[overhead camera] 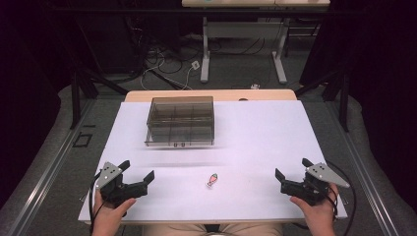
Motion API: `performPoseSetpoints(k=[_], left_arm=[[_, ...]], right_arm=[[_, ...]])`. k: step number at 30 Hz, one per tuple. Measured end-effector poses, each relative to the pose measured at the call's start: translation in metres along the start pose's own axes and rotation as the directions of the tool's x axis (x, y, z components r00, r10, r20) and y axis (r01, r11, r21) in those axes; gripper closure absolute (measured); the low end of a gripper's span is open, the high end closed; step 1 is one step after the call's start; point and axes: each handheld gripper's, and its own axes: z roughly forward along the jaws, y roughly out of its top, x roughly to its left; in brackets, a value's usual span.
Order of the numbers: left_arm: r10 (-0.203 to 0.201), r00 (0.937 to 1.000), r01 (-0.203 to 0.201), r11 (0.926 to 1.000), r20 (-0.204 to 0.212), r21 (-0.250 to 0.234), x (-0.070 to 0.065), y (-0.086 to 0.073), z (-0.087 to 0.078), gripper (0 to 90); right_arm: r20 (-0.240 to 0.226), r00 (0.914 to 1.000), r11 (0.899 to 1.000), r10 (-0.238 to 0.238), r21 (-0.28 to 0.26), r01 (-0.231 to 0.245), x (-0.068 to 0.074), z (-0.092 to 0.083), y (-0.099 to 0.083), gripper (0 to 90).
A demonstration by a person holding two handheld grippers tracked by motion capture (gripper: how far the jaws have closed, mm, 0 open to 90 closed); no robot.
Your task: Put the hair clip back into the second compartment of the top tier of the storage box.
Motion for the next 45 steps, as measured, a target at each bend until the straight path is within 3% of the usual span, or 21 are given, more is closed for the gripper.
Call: performPoseSetpoints(k=[5, 14, 17, 19, 24, 32, 38, 45], left_arm=[[0.017, 0.9998, -0.017, 0.9998, -0.01, 0.004, 0.0, 0.0, 0.001, 2.0], [0.034, 0.9994, -0.034, 0.9994, 0.004, 0.009, -0.01, 0.001, 0.002, 3.5], [0.038, 0.9992, -0.038, 0.9992, 0.01, 0.016, -0.014, 0.003, 0.004, 4.0], [0.037, 0.9993, -0.037, 0.9992, 0.01, 0.018, -0.017, 0.005, 0.005, 4.3], [0.017, 0.9997, -0.017, 0.9998, 0.015, 0.007, -0.024, 0.012, 0.006, 5.8], [0.034, 0.9993, -0.034, 0.9994, 0.014, -0.007, -0.033, 0.028, 0.004, 8.8], [0.048, 0.9986, -0.048, 0.9985, 0.023, -0.028, -0.042, 0.043, 0.01, 16.2], [0.053, 0.9978, -0.051, 0.9979, 0.039, -0.04, -0.053, 0.054, 0.02, 17.8]], right_arm=[[-0.006, 0.9999, 1.0, 0.011, 0.016, -0.011, -0.002, 0.002, -0.002, 0.0], [0.004, 1.0, 1.0, -0.004, 0.024, 0.004, -0.001, 0.002, -0.001, 0.0], [0.011, 0.9998, 1.0, 0.014, -0.001, -0.014, -0.001, 0.003, -0.002, 0.2], [0.007, 0.9999, 1.0, 0.014, 0.02, -0.014, -0.003, 0.001, -0.001, 0.4], [0.013, 0.9997, 1.0, 0.02, 0.018, -0.02, -0.004, 0.0, -0.001, 0.9], [0.014, 0.9997, 1.0, 0.018, 0.014, -0.018, -0.003, 0.0, 0.0, 1.6], [0.011, 0.9998, 1.0, 0.019, 0.006, -0.019, -0.003, 0.002, 0.001, 2.7], [0.002, 0.9998, 1.0, 0.02, 0.014, -0.02, -0.004, 0.004, 0.001, 3.7]])
